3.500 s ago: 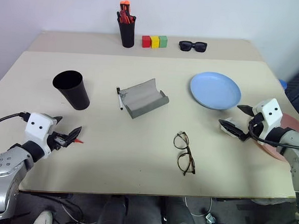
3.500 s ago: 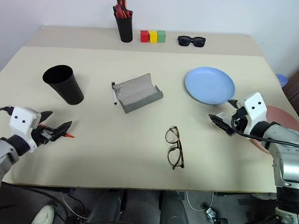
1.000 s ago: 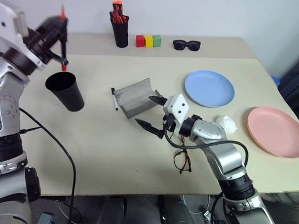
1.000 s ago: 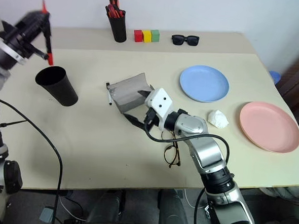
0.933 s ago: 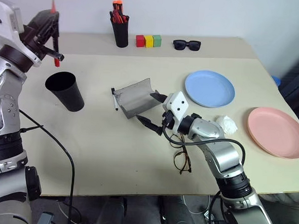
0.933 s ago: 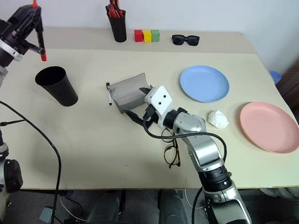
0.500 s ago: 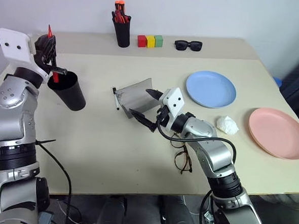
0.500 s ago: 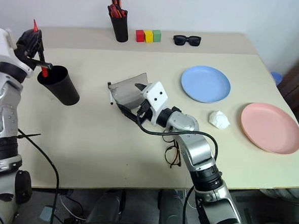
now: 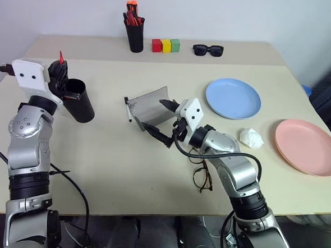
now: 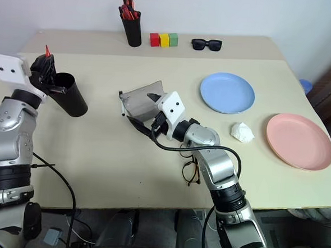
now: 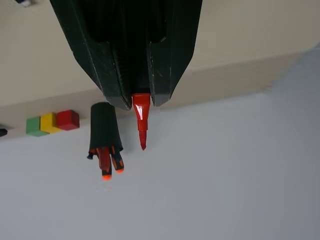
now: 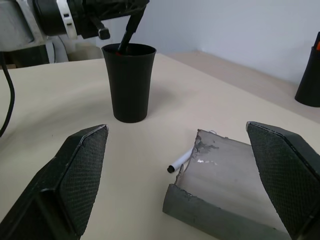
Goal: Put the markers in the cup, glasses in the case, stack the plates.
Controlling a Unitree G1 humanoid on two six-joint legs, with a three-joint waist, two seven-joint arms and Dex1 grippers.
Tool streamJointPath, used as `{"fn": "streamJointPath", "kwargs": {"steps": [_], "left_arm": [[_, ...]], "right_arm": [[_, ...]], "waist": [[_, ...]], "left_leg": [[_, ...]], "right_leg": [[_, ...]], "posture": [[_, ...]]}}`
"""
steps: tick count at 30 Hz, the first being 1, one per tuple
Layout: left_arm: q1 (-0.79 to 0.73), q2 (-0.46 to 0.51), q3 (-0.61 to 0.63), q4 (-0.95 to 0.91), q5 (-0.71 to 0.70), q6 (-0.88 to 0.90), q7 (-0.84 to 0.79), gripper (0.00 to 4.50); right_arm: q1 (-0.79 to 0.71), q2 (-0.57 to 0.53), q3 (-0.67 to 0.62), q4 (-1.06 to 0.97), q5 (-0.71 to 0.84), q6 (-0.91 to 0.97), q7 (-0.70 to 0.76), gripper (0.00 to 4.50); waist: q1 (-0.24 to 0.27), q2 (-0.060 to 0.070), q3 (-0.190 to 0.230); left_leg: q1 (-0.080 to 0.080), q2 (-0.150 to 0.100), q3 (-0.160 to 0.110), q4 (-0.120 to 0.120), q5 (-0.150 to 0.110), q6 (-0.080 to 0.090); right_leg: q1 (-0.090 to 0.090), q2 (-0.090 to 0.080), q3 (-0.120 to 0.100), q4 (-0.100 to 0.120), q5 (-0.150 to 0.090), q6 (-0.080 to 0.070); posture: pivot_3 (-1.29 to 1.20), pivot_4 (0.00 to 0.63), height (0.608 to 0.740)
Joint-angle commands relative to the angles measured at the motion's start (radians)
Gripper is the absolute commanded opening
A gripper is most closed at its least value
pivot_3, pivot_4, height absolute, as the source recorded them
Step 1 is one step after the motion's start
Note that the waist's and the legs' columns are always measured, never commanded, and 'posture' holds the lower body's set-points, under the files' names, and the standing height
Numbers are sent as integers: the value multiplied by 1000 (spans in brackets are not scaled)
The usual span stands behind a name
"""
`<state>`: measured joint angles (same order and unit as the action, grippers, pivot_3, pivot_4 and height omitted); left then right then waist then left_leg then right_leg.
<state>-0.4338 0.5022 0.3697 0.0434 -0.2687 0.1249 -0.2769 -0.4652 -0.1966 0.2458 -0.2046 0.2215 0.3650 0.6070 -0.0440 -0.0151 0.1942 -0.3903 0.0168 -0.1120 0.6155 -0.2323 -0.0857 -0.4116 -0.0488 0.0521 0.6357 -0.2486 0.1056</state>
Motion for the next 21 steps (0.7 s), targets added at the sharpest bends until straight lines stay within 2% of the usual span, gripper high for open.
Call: {"fn": "streamJointPath", "kwargs": {"steps": [1, 5, 10, 13, 15, 19, 21], "left_arm": [[-3, 5, 11, -41, 7, -18, 18, 1410], [-4, 1, 12, -51, 6, -15, 29, 3328], [-24, -7, 14, -103, -35, 9, 28, 3328], [-56, -18, -57, -239, -137, 126, -39, 3328], [-51, -8, -167, -335, -159, 257, -80, 3328], [-60, -16, -284, -395, -119, 453, -28, 4469], [-81, -43, -298, -386, -97, 539, 42, 4469]], "right_arm": [[-2, 7, -2, -51, 19, -9, 7, 4500], [-3, 7, -2, -51, 18, -8, 10, 4500], [1, 1, -5, -56, 19, -4, 13, 4500], [7, -19, -22, -61, 20, 3, 16, 4500], [11, -41, -42, -62, 21, 5, 16, 4500], [19, -71, -63, -60, 20, 5, 18, 4500], [24, -82, -68, -61, 19, 5, 18, 4500]], "waist": [[0, 0, 0], [0, 0, 0], [0, 0, 0], [4, 0, 0], [6, 0, 0], [-1, 0, 0], [-8, 0, 0]], "left_leg": [[0, 0, 0, 0, 0, 0], [0, 0, 0, 0, 0, 0], [0, 0, 0, 0, 0, 0], [0, 0, 0, 0, 0, 0], [0, 0, 0, 0, 0, 0], [0, -1, 0, 1, 0, 0], [2, 0, 0, 0, 0, 0]], "right_leg": [[0, 0, 0, 0, 0, 0], [0, 0, 0, 0, 0, 0], [0, 0, 0, 0, 0, 0], [0, 0, 0, 0, 0, 0], [1, 0, 0, -1, 0, 0], [2, -1, 0, -2, 0, 0], [2, 0, 0, -1, 0, 0]], "posture": [[0, 150, 740], [0, 150, 740], [0, 150, 740], [0, 150, 740], [0, 150, 740], [0, 150, 740], [0, 150, 740]]}}
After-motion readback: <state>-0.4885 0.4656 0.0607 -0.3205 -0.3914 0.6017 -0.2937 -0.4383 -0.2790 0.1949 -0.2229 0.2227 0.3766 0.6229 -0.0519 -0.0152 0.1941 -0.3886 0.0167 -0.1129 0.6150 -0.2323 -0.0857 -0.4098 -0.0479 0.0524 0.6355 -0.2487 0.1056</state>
